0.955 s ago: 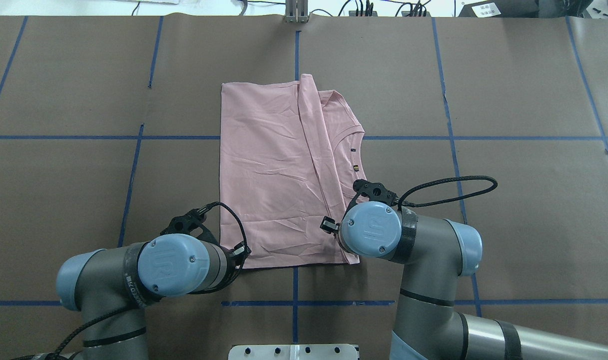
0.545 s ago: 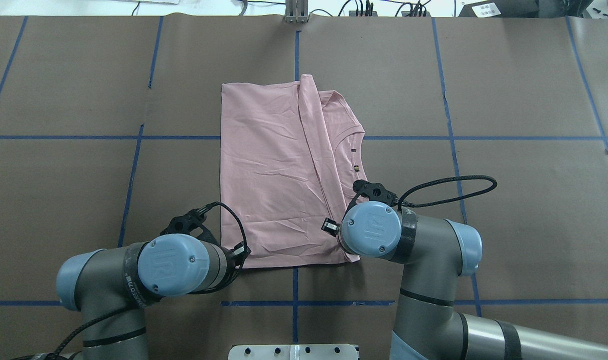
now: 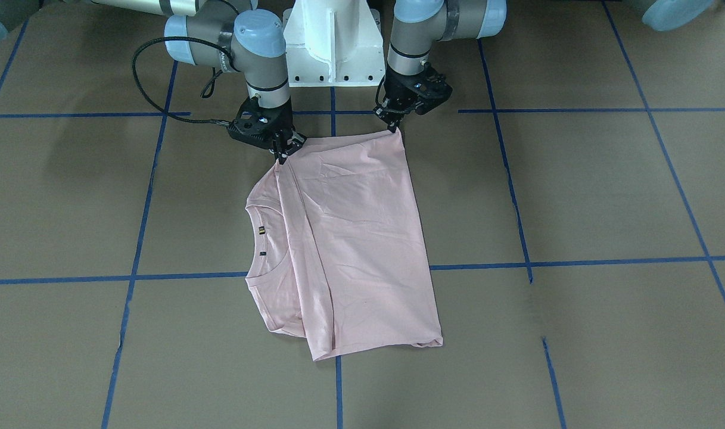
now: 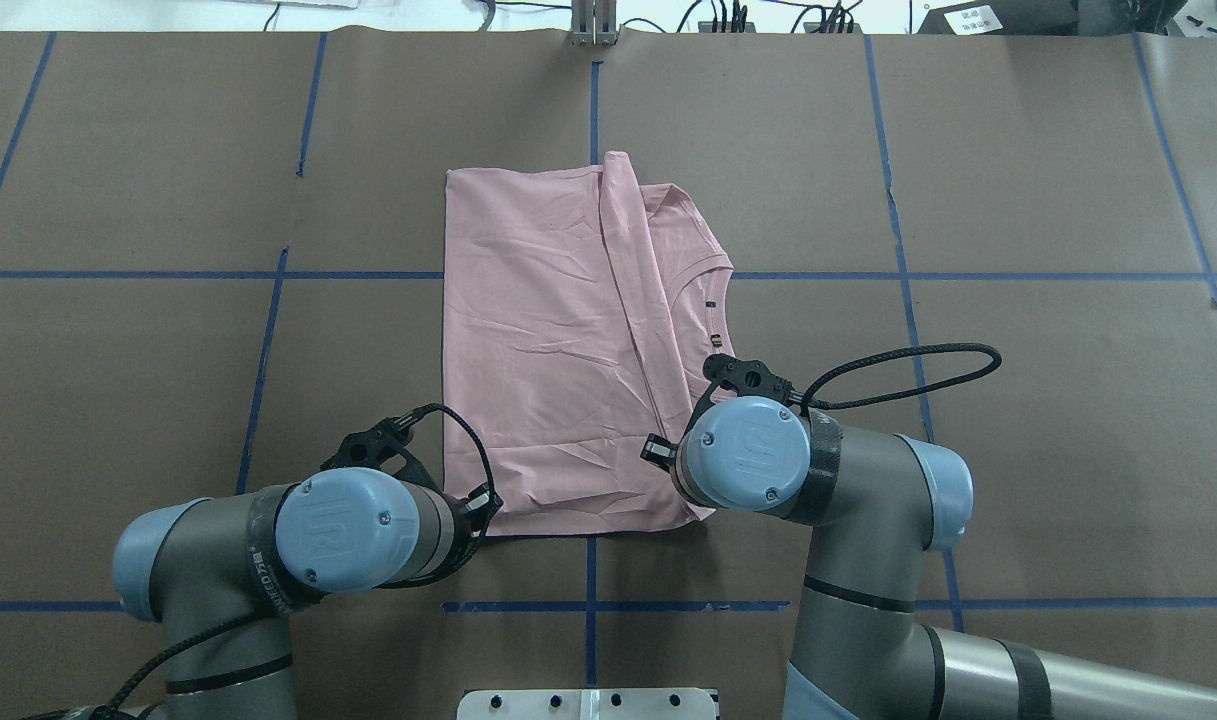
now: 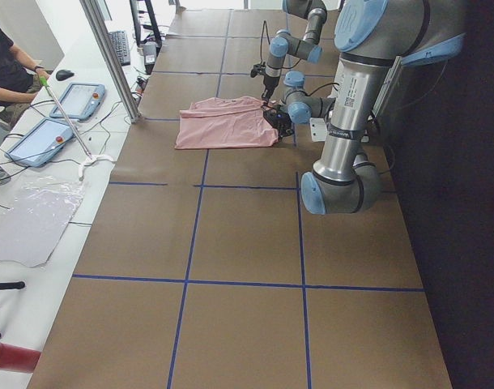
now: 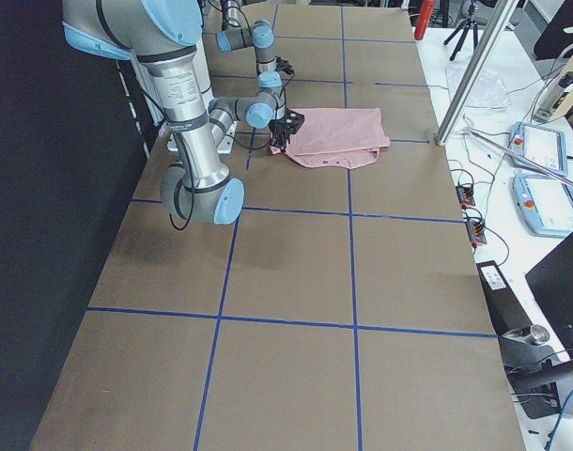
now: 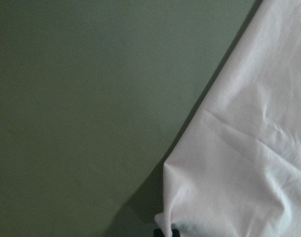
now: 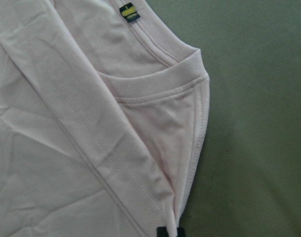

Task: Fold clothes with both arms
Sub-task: 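Grasp the near edge of the shirt with both grippers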

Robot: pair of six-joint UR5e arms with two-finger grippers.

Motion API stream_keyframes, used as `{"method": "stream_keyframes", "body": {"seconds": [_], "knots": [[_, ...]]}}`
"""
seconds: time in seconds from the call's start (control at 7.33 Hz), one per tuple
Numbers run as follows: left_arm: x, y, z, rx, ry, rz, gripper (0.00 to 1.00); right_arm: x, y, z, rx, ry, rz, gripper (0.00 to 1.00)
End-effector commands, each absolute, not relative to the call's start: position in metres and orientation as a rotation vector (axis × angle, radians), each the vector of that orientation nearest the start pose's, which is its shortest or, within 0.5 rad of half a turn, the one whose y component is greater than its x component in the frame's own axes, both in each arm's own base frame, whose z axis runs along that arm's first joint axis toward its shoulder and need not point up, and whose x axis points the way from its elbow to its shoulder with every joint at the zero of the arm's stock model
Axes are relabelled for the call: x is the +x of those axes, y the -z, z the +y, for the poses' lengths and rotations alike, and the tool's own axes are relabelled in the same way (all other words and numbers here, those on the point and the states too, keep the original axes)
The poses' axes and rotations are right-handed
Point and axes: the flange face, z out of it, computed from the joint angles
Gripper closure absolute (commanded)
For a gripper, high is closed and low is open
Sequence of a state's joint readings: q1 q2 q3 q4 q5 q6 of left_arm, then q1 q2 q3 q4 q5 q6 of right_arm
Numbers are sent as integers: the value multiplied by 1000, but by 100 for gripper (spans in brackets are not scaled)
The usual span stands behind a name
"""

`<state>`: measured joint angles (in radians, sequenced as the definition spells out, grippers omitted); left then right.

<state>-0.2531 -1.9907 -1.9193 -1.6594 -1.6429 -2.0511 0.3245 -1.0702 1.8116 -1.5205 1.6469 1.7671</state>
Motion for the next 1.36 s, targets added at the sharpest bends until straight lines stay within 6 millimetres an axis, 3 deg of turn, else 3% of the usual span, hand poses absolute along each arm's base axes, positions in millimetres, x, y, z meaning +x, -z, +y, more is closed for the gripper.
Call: {"method": "stream_keyframes", "body": {"seconds": [0.0,0.27,0.41,0.55,0.82,1.09,1.23], "knots": [[537,-259,-267,-167,651,867,100,-546,-250,-317,-21,-461,-851,100],[506,-229,-252,-155,600,862,100,-536,-237,-301,-43,-441,-888,100],[492,-216,-242,-160,587,857,100,-529,-231,-284,-88,-418,-908,100],[483,-203,-218,-178,549,860,100,-521,-225,-261,-125,-407,-932,100],[467,-190,-204,-189,527,866,100,-509,-221,-237,-162,-368,-946,100],[468,-191,-208,-185,526,862,100,-511,-215,-241,-155,-370,-965,100],[466,-193,-222,-147,515,864,100,-500,-211,-263,-131,-407,-985,100]]}}
